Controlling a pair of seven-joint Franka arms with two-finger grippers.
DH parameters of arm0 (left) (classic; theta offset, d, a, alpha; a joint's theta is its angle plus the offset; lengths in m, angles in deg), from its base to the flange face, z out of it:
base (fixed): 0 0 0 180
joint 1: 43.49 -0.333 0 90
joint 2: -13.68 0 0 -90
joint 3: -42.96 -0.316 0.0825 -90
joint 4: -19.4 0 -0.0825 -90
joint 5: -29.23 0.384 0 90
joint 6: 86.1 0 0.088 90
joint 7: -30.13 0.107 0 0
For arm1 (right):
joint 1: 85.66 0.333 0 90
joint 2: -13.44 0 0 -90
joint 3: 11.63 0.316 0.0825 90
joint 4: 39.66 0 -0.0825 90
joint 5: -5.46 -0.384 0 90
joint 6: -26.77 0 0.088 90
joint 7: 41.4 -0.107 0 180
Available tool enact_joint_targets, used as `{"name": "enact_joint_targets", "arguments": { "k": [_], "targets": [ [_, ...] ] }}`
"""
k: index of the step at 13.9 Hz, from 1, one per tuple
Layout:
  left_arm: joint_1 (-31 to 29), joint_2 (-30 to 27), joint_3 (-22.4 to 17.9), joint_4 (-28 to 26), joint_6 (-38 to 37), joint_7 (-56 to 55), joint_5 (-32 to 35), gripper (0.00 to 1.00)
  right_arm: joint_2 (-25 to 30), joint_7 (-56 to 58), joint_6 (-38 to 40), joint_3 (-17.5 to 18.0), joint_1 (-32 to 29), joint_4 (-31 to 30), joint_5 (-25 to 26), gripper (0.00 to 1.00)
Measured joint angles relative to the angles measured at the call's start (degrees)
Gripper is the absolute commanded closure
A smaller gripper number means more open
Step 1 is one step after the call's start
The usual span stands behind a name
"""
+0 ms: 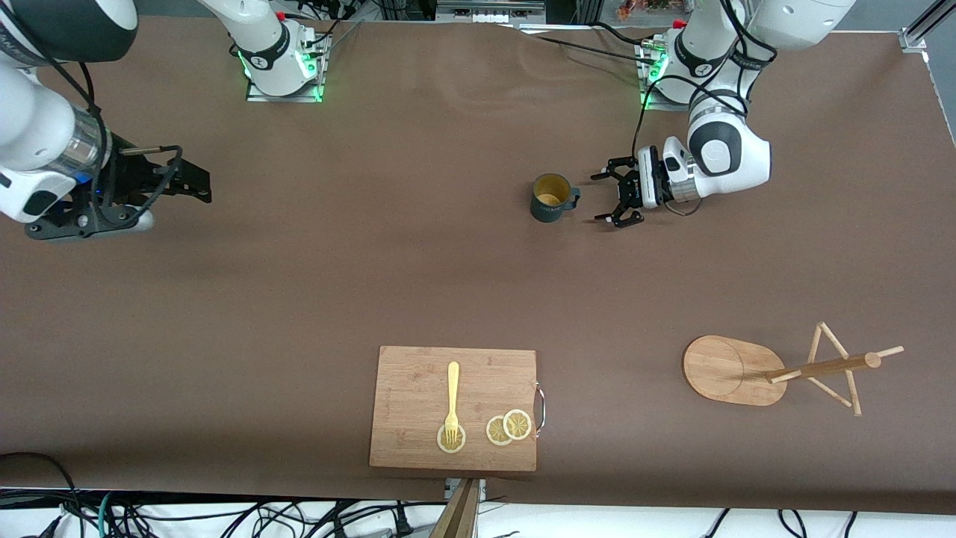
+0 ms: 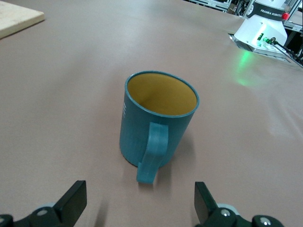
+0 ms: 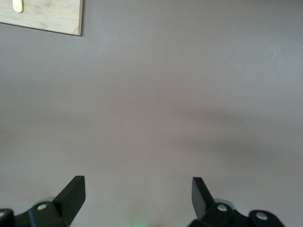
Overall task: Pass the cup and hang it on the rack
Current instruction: 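Withdraw the right gripper while the left gripper reaches the mug handle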
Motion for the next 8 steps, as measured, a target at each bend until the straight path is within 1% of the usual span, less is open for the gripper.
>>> {"name": "enact_joint_targets", "arguments": {
  "k": [1, 3, 6, 8],
  "targets": [
    [0.0, 0.6, 0.0, 0.1, 0.0, 1.8, -1.3, 0.0, 0.3, 0.5, 0.1, 0.8, -1.2, -0.3, 0.0, 0.0],
    [0.1, 1.9, 0.0, 0.1, 0.0, 5.6, -4.3, 0.0, 2.1, 1.1, 0.1, 1.2, -2.6, -2.3, 0.0, 0.01],
    [0.2, 3.6, 0.1, 0.1, 0.0, 9.5, -7.0, 0.0, 5.0, 1.3, 0.1, 1.4, -2.9, -4.8, 0.1, 0.0],
    [0.3, 4.4, 0.2, 0.1, -0.1, 11.2, -9.0, 0.0, 5.8, 1.3, 0.1, 1.6, -2.9, -5.7, 0.1, 0.01]
  ]
}}
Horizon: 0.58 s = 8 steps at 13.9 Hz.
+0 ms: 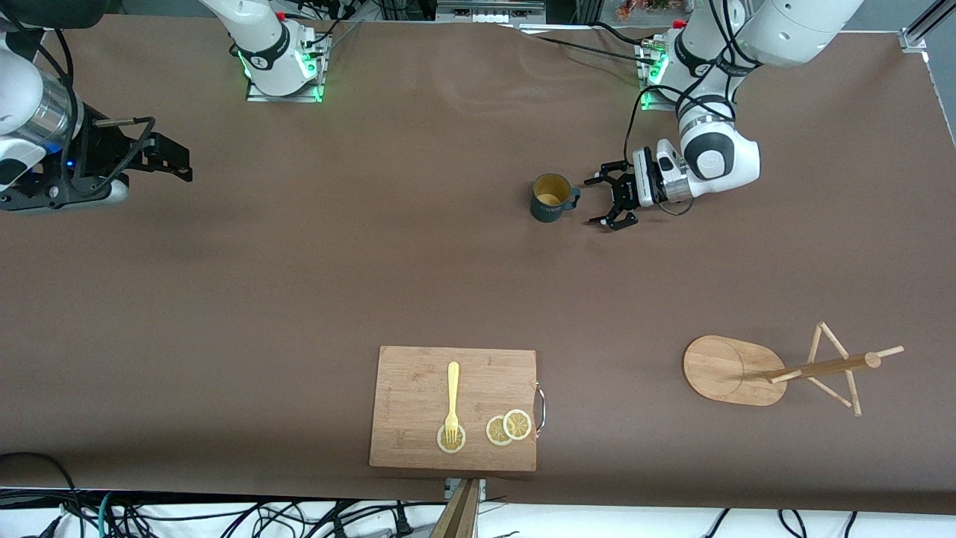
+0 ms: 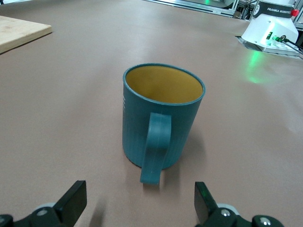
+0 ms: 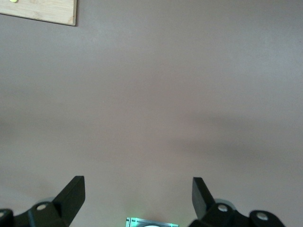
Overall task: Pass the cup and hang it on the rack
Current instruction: 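Grasp the teal mug handle with the left gripper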
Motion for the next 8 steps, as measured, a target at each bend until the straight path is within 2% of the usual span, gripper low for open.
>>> {"name": "enact_joint_targets", "arguments": {
  "k": [8],
  "targets": [
    [2.8, 0.8, 0.4, 0.1, -0.1, 0.4, -5.7, 0.0, 0.3, 0.8, -0.4, 0.0, -0.3, -1.1, 1.1, 0.0]
  ]
}}
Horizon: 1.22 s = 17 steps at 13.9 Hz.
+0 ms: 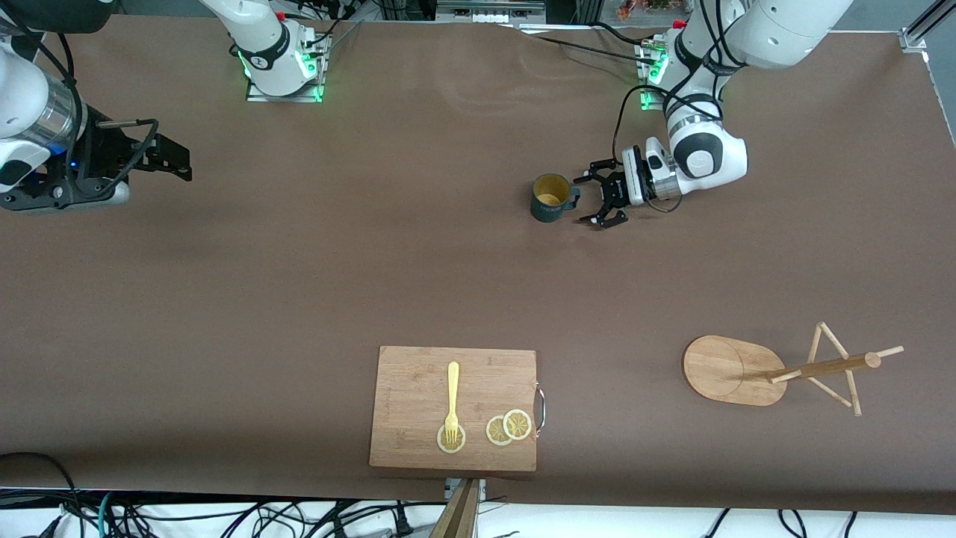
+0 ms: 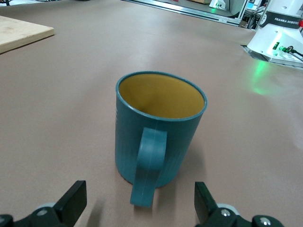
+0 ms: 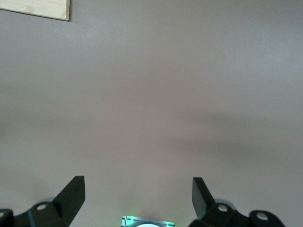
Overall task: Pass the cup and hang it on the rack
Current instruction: 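Grasp the teal mug handle with the left gripper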
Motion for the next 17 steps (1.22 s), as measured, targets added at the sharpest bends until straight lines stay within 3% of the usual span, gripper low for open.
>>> {"name": "enact_joint_targets", "arguments": {
  "k": [3, 4, 10, 11, 13, 15, 16, 17],
  "targets": [
    [0.8, 0.1, 0.1, 0.0, 0.0, 0.3, -0.9, 0.04, 0.0, 1.7, -0.4, 0.0, -0.1, 0.3, 1.8, 0.0],
    [0.9, 0.1, 0.1, 0.0, 0.0, 1.4, -0.9, 0.0, 0.1, 1.7, -0.5, 0.0, -0.1, 0.4, 2.0, 0.0],
    [0.9, 0.5, 0.2, 0.2, 0.0, 0.4, -2.3, 0.0, 0.1, 1.8, -0.6, -0.7, -0.6, 0.4, 2.0, 0.0],
    [0.9, 0.9, 0.3, 0.2, 0.0, 0.3, -2.5, 0.05, 0.1, 1.8, -0.6, -0.7, -0.6, 0.3, 2.0, 0.0],
    [0.9, 1.5, 0.8, 0.2, 0.0, 0.3, -2.5, 0.32, 0.1, 1.8, -0.6, -0.7, -0.6, 0.3, 2.0, 0.0],
    [0.9, 1.6, 0.9, 0.2, -0.1, 0.3, -2.5, 0.48, 0.1, 1.8, -0.7, -0.7, -0.6, 0.3, 2.0, 0.0],
    [0.9, 1.6, 0.9, 0.2, -0.1, 0.4, -2.5, 0.73, 0.1, 1.8, -0.7, -0.7, -0.6, 0.3, 2.0, 0.0],
    [0.9, 1.6, 0.9, 0.3, -0.1, 0.6, -2.5, 0.87, 0.1, 1.8, -0.7, -0.7, -0.6, 0.3, 2.0, 0.0]
  ]
}}
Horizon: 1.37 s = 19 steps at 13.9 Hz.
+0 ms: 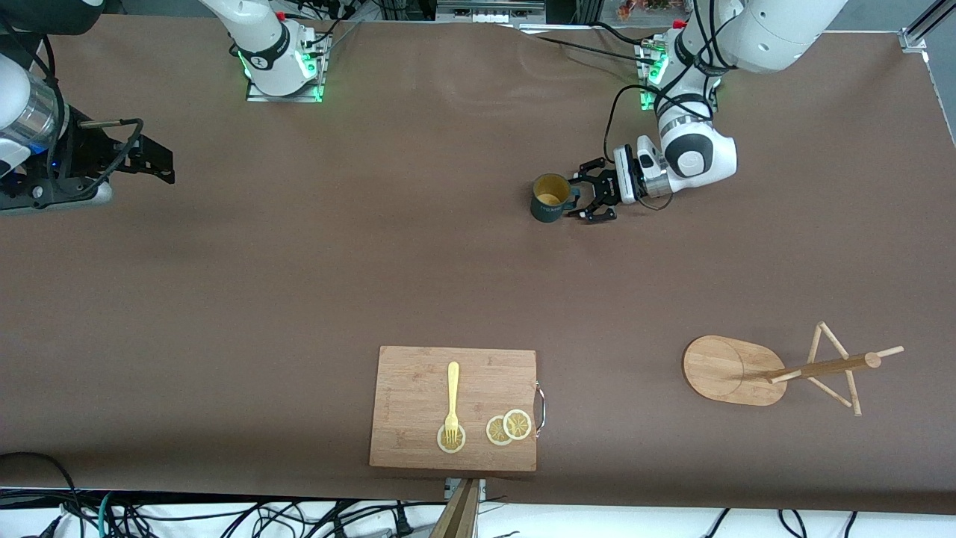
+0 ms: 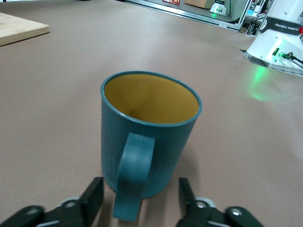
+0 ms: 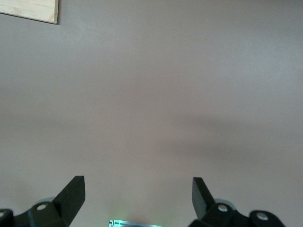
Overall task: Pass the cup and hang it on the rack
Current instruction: 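Grasp the teal mug handle with the left gripper, then lift the mug with the left gripper and carry it to the rack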
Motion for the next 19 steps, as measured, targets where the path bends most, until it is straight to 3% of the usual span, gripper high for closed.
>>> {"name": "enact_joint_targets", "arguments": {
  "k": [3, 9, 15, 19],
  "targets": [
    [0.0, 0.0, 0.0, 0.2, 0.0, 0.1, 0.0, 1.0, 0.0, 0.0, -0.1, 0.0, 0.0, 0.0, 0.0, 0.01],
    [-1.2, -1.0, -0.6, 0.9, -0.4, -3.5, 0.0, 1.0, 0.0, 0.0, -0.1, 0.0, 0.0, 0.0, 0.0, 0.0],
    [-5.5, -8.6, -0.7, 2.0, -3.9, -28.3, 9.8, 1.0, 0.0, 0.0, -0.1, 0.0, 0.0, 0.0, 0.0, 0.0],
    [-10.3, -14.2, -3.5, 4.2, -13.4, -48.6, 22.4, 1.0, 0.0, 0.0, -0.1, 0.1, 0.0, 0.0, 0.0, 0.0]
  ]
}}
